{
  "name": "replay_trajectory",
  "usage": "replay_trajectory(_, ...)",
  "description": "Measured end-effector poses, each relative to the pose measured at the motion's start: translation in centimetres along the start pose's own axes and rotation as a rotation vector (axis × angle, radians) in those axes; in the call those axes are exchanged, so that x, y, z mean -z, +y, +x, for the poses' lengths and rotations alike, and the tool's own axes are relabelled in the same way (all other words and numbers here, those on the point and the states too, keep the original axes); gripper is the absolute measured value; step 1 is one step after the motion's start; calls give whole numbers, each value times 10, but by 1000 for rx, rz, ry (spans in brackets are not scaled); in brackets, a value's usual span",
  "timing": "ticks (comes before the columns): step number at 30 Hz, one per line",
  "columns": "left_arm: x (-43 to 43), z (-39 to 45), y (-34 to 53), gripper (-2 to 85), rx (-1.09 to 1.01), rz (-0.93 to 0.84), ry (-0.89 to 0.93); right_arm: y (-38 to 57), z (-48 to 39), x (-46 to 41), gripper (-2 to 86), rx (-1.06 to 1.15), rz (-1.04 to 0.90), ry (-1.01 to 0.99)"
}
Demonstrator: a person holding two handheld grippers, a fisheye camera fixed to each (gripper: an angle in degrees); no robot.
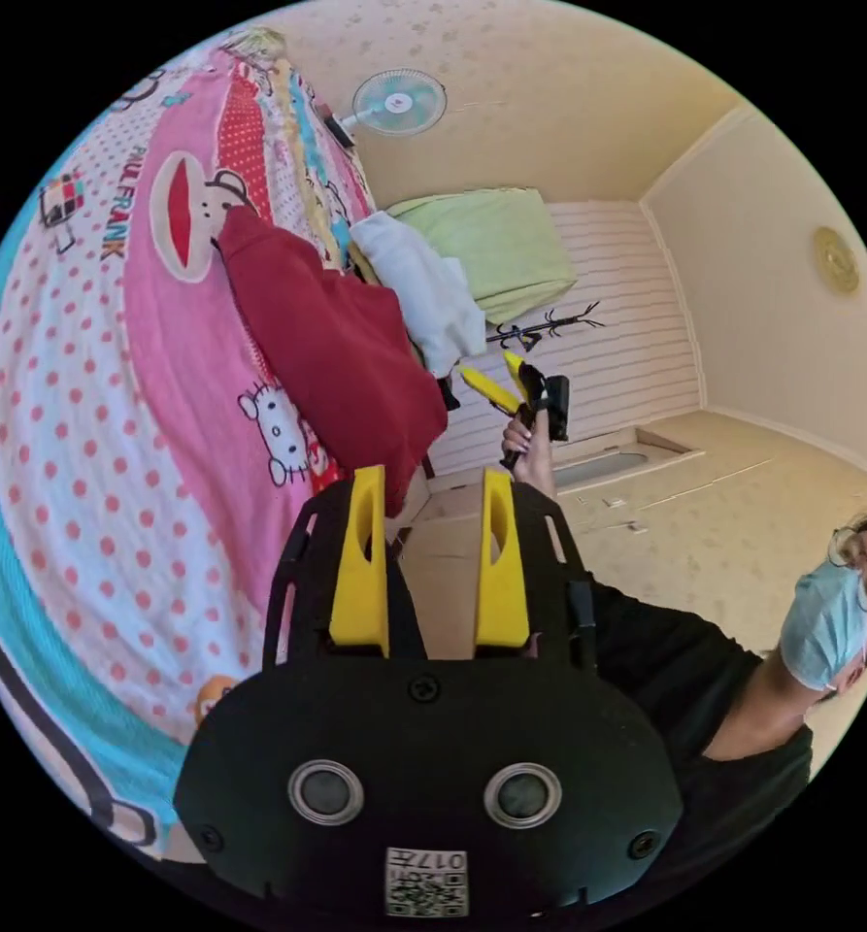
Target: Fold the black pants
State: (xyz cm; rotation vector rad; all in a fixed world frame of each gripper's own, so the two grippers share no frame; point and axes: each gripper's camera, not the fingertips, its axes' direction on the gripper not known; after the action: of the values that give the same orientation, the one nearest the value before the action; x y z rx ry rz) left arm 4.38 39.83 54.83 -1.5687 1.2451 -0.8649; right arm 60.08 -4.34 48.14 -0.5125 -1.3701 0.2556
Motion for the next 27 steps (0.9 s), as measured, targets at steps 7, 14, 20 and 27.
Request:
replay_trajectory(7,-25,-39,-7,158,156,45,54,130,82,-85,266,-301,256,-308)
replay_trajectory(14,-38,-44,-26,116,155,84,89,130,93,-141,239,-262,309,-307)
replay_trajectory(20,-41,-53,-34,99,205,105,228,95,117,-202,182,-308,230,-267)
replay_trajectory(27,-45,-4,-80,89,100,47,155,81,57,-231,107,-29,237,203)
